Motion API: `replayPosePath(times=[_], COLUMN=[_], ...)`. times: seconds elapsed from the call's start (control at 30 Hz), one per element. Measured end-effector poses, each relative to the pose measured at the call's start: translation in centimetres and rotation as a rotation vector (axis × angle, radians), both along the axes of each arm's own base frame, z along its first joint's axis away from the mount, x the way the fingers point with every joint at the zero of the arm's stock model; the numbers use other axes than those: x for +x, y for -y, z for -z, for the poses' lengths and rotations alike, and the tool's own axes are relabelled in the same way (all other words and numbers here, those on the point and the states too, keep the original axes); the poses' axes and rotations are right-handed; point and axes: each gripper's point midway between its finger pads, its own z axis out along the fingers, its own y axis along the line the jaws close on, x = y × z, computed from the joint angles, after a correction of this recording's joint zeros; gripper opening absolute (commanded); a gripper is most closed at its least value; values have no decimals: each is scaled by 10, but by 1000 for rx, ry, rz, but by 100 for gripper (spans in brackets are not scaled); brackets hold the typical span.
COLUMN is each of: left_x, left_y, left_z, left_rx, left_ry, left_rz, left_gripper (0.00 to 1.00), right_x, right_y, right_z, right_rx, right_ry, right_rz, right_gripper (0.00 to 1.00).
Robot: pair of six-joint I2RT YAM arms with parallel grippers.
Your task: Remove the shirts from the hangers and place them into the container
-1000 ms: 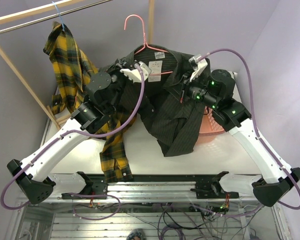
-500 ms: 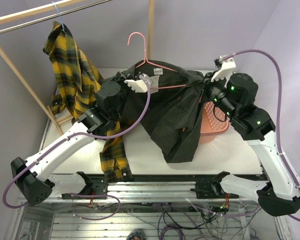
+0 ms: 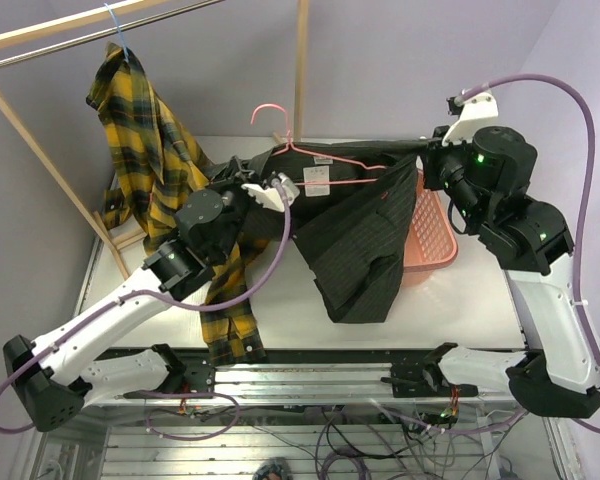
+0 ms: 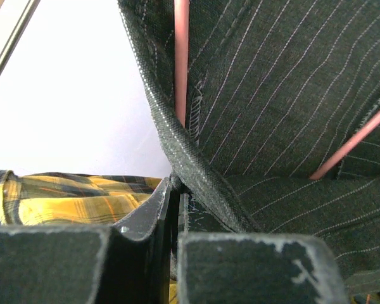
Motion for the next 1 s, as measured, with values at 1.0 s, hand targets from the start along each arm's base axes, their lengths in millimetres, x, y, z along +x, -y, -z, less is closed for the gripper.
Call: replayPosePath(times=[1.0], left_x=[-65], left_y=[-53], left_z=[-54], left_rx=[62], left_ry=[-19], left_rz=[83], left_gripper=[7], right_x=[-12], right_y=[-49], right_z=[-13], right_rx=[30], right_ry=[-39], right_rz=[-280], right_gripper=[0])
